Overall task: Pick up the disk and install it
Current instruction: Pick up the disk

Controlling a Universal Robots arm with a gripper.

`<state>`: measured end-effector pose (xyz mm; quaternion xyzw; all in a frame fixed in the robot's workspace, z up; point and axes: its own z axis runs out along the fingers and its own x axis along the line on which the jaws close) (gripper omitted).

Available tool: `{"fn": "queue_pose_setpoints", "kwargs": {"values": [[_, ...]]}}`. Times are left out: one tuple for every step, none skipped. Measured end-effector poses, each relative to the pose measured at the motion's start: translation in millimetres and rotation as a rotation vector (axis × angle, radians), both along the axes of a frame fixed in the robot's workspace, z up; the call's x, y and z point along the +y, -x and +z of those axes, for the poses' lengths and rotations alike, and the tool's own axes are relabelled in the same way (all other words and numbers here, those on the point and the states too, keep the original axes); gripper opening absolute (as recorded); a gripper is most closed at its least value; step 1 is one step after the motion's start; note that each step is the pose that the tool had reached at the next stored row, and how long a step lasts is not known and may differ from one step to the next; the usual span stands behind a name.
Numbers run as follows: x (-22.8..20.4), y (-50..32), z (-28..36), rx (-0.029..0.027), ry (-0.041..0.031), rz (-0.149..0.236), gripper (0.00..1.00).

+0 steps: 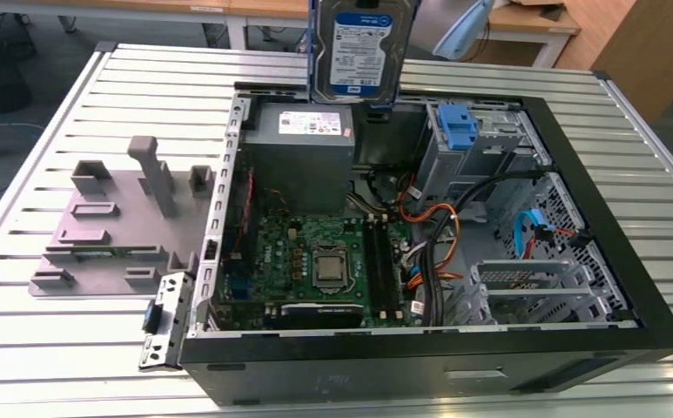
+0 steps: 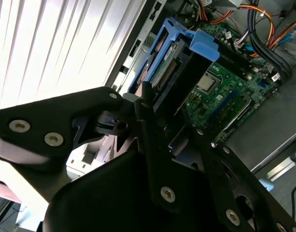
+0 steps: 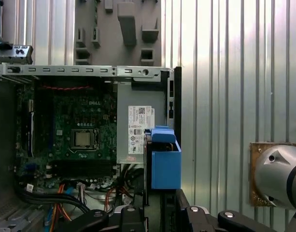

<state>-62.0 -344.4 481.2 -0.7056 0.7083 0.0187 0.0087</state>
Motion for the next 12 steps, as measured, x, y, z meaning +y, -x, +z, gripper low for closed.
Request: {"fn": "queue_pose_setpoints", "kwargs": {"values": [[0.0,-2.8,0.0,0.0,0.0001,0.0,0.35],[0.0,-5.2,0.0,0.0,0.0001,0.0,0.35],[0.0,-7.7,0.0,0.0,0.0001,0.0,0.35],[0.0,-10.2,0.0,0.0001,0.0,0.0,0.35],[0.0,-12.2,0.0,0.0001,0.0001,0.0,0.35],[0.0,-14.0,0.0,0.0,0.0001,0.0,0.35],[0.0,-15.7,-0.1,0.0,0.0,0.0,0.35],[0.0,-17.0,-0.1,0.0,0.0,0.0,0.35],[-0.1,-17.7,-0.1,0.0,0.0,0.0,0.35],[-0.1,-18.1,-0.1,-0.0001,-0.0001,0.0,0.35],[-0.3,-18.4,-0.1,0.0,0.0,0.0,0.35],[-1.0,-18.6,-0.1,0.0001,0.0001,0.0,0.35]]}}
